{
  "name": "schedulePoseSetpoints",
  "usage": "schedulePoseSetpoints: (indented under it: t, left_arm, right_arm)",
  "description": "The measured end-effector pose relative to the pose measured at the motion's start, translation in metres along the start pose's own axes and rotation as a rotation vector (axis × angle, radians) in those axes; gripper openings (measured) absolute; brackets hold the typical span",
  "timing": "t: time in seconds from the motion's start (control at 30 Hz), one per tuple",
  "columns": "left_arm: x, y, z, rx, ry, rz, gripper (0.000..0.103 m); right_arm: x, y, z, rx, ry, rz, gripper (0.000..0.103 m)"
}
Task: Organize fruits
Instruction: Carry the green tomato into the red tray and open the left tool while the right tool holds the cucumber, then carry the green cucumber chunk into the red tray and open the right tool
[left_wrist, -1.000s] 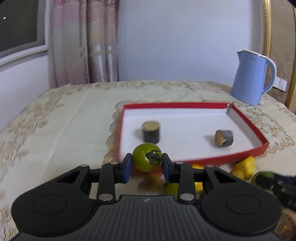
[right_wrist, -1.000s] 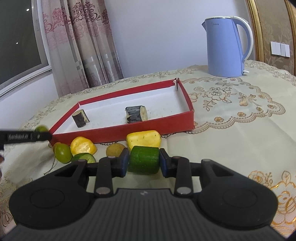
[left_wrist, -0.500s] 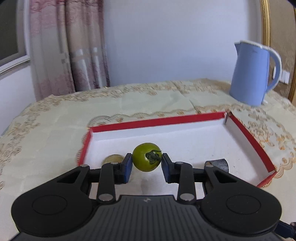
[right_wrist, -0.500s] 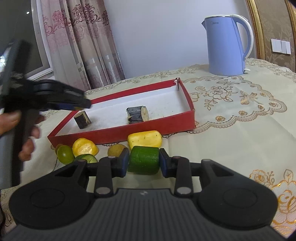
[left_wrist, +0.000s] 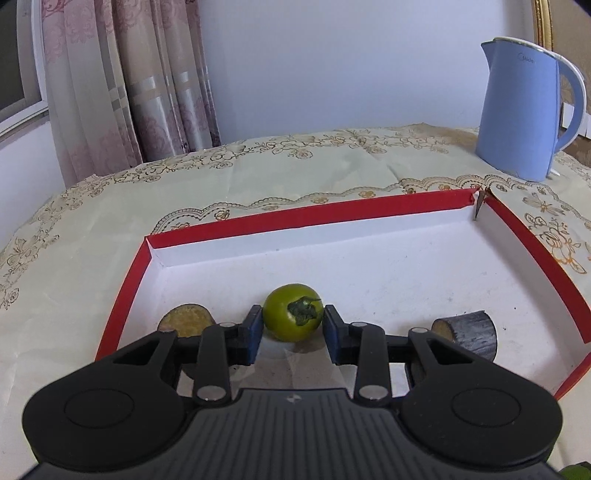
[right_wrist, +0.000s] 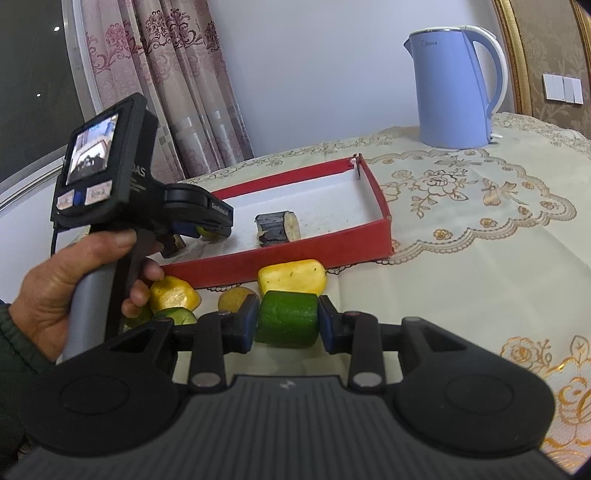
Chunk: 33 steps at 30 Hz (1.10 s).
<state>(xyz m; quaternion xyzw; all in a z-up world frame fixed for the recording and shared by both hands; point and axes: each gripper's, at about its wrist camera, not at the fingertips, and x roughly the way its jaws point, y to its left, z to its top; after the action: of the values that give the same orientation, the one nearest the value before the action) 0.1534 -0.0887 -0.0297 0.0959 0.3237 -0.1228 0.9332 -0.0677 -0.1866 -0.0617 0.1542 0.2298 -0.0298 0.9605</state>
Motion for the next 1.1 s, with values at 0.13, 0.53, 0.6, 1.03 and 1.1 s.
schedulePoseSetpoints:
  t: [0.13,0.53,0.6,1.03,1.1]
  left_arm:
    - [-0.003,0.003,-0.001,-0.008,0.008,-0.016,0.056]
    - [-0.076,0.035,-0.031,-0.076,-0.132,-0.003,0.067]
    - [-0.091,0.041,-0.041,-0.094,-0.166,0.012,0.068]
    - [-0.112,0.099,-0.089,-0.289,-0.216,0.105,0.072]
    - [-0.112,0.106,-0.092,-0.323,-0.211,0.089,0.072]
  right_arm:
    - [0.001,-0.001,0.0,0.002,0.002,0.0,0.032]
    - [0.003,-0.005,0.0,0.026,0.012,0.001,0.032]
    - [0.003,-0.004,0.0,0.023,0.011,-0.001,0.032]
    - [0.003,0.0,-0.001,-0.002,0.01,-0.019,0.032]
    - [0.003,0.004,-0.001,-0.031,0.014,-0.025,0.032]
